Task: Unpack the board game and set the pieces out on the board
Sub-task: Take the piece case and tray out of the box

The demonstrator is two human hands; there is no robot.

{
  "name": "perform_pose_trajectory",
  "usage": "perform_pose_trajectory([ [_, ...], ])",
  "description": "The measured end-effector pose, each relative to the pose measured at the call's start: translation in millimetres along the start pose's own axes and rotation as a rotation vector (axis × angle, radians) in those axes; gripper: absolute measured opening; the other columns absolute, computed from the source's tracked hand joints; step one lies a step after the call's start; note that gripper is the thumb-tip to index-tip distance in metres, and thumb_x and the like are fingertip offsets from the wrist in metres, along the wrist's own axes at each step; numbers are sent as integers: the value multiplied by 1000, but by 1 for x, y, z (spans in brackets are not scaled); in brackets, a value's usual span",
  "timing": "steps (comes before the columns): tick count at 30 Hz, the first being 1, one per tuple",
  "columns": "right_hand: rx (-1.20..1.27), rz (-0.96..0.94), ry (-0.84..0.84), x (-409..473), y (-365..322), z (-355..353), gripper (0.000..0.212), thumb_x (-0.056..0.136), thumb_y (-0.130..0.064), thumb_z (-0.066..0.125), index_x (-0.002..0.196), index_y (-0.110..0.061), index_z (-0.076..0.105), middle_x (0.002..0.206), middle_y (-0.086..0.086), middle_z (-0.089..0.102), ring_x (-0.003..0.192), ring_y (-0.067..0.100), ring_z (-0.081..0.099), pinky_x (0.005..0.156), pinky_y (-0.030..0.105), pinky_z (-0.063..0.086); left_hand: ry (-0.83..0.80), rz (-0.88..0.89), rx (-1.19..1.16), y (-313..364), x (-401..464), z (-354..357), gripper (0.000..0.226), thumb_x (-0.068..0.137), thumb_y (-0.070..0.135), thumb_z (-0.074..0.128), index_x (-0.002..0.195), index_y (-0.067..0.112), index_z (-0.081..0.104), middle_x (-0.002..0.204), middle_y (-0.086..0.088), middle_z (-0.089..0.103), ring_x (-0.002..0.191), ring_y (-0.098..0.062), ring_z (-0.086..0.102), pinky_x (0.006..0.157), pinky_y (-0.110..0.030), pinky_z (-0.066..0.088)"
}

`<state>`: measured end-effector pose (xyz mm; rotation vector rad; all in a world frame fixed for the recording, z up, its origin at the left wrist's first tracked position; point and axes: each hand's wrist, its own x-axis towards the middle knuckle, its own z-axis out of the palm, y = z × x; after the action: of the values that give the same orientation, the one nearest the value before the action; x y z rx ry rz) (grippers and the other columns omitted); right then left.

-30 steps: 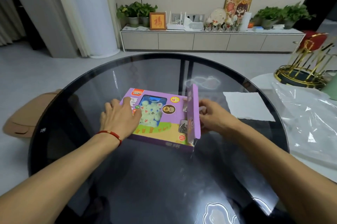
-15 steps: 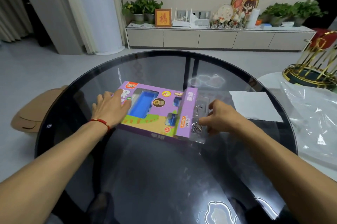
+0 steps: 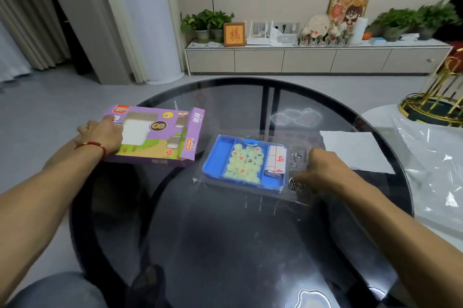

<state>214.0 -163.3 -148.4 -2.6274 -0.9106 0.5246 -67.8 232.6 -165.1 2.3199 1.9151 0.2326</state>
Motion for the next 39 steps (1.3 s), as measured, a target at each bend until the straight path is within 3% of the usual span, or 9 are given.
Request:
perform_pose_trajectory([
  [5, 26, -38, -25, -4, -7, 3, 29, 79, -33, 76, 90, -11, 61, 88, 11, 71, 75, 24, 70, 56, 29, 51, 43, -60, -130, 61, 7, -16, 46, 99, 41, 41, 135, 12, 47, 137, -30, 43, 128, -46, 36, 102, -55, 35],
  [8, 7, -52, 24, -13, -12, 6, 35, 88, -42, 65, 104, -11, 60, 110, 13, 67, 98, 32, 66, 79, 37, 55, 36, 71, -230, 125, 4, -5, 61, 86, 55, 38, 125, 12, 55, 127, -28, 55, 119, -49, 48, 97, -51, 40],
  [11, -47, -96, 157, -19, -15, 4, 39, 95, -46, 53, 116, -14, 56, 126, 12, 59, 111, 37, 60, 88, 42, 49, 13, 172, -287, 205, -17, 8, 60, 91, 52, 45, 135, 11, 48, 133, -28, 52, 125, -49, 46, 97, -53, 43],
  [15, 21, -71, 227, -12, -3, -9, 45, 98, -46, 48, 130, -14, 53, 131, 10, 57, 112, 35, 60, 85, 40, 47, -55, 283, -252, 310, -51, 24, 56, 97, 43, 48, 144, 13, 39, 145, -27, 41, 133, -46, 35, 102, -57, 37],
  [22, -106, 22, 324, 3, 37, -26, 39, 102, -49, 37, 121, -18, 51, 113, 3, 52, 96, 30, 58, 70, 36, 38, -75, 387, -206, 434, -48, 55, 45, 98, 31, 44, 141, 18, 41, 140, -25, 43, 130, -43, 35, 98, -53, 37],
  [25, -134, 11, 341, 4, 40, -30, 37, 103, -50, 33, 114, -20, 50, 99, -1, 43, 82, 28, 48, 66, 36, 34, -86, 357, -163, 464, -50, 74, 43, 97, 31, 46, 137, 14, 46, 140, -24, 44, 127, -42, 38, 97, -51, 39],
  [28, -124, -16, 328, 5, 41, -31, 33, 103, -49, 32, 113, -21, 48, 99, -2, 40, 94, 29, 58, 66, 36, 33, -136, 316, -120, 480, -61, 97, 48, 95, 27, 49, 140, 10, 43, 140, -26, 41, 125, -44, 39, 95, -52, 41],
  [32, -129, -26, 299, 6, 42, -28, 26, 104, -46, 34, 99, -21, 38, 95, -2, 37, 91, 29, 56, 66, 36, 31, -139, 313, -101, 485, -79, 107, 54, 92, 32, 55, 140, 13, 41, 134, -23, 41, 117, -42, 41, 76, -46, 37],
  [39, -143, -12, 297, 0, 39, -26, 27, 103, -44, 36, 94, -19, 39, 92, -1, 40, 78, 28, 40, 57, 35, 26, -266, 471, -178, 470, -94, 99, 83, 93, 63, 47, 153, 11, 24, 145, -24, 38, 129, -42, 41, 102, -46, 39],
])
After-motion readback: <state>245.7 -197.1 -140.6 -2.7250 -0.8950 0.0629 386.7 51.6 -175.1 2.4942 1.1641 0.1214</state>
